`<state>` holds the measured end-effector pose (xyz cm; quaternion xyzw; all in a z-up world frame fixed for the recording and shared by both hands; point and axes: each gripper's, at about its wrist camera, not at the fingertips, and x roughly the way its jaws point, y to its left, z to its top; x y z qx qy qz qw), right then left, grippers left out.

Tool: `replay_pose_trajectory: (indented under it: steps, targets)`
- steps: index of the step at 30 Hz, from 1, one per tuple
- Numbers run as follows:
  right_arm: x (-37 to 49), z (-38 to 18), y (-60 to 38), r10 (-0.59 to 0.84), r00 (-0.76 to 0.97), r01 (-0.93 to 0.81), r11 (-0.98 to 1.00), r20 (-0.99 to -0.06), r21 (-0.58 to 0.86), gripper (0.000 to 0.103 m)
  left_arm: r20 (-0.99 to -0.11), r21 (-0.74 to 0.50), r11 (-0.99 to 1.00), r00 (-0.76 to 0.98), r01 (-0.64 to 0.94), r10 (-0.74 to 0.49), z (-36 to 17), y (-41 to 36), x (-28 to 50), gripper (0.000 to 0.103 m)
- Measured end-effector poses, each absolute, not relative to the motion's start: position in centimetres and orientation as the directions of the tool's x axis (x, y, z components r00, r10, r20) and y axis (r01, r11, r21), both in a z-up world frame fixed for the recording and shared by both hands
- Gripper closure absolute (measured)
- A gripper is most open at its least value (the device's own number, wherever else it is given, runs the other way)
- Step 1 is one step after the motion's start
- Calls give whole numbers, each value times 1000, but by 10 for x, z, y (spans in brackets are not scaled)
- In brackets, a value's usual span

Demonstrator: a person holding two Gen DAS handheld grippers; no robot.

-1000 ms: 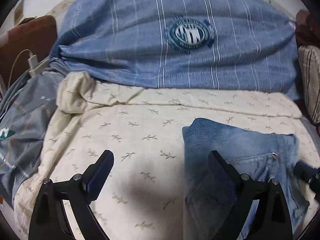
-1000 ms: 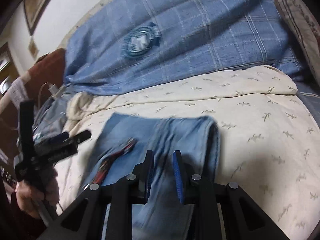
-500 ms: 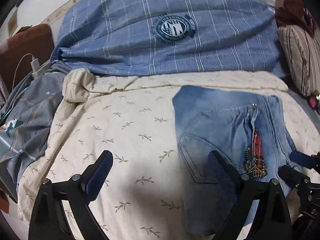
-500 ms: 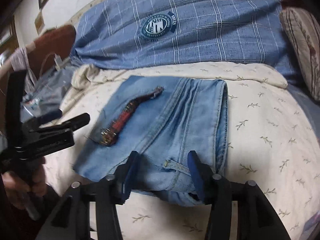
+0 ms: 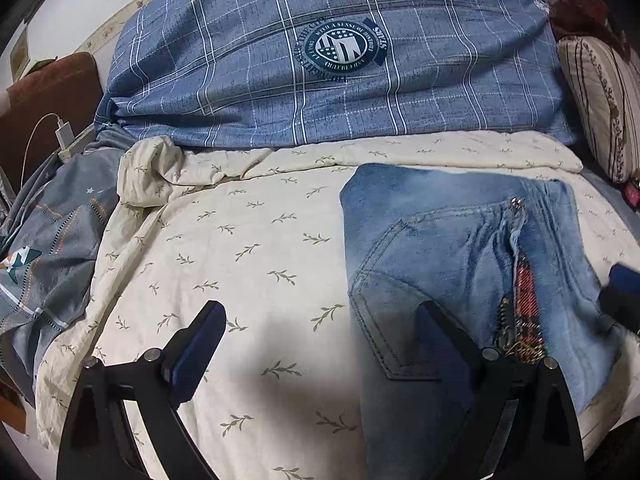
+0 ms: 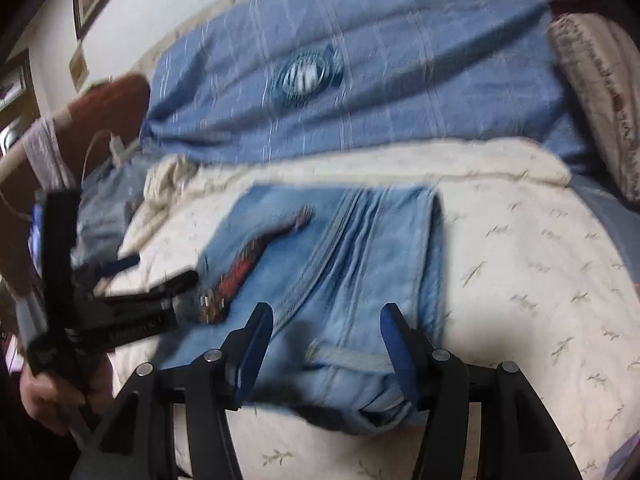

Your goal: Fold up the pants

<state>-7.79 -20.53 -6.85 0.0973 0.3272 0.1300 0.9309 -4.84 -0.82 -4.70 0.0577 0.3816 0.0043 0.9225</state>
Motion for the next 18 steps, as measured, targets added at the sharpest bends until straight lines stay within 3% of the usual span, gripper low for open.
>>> replay_pose_trajectory:
  steps: [5, 18]
  targets:
    - [-82, -59, -222, 262, 807, -115, 949, -530, 294, 43, -683, 95, 995, 729, 24, 48, -40, -8, -50, 7]
    - [-76, -65, -239, 242, 791, -51, 941, -561, 333, 42, -680, 83, 996, 732, 19, 43, -38, -11, -49, 7]
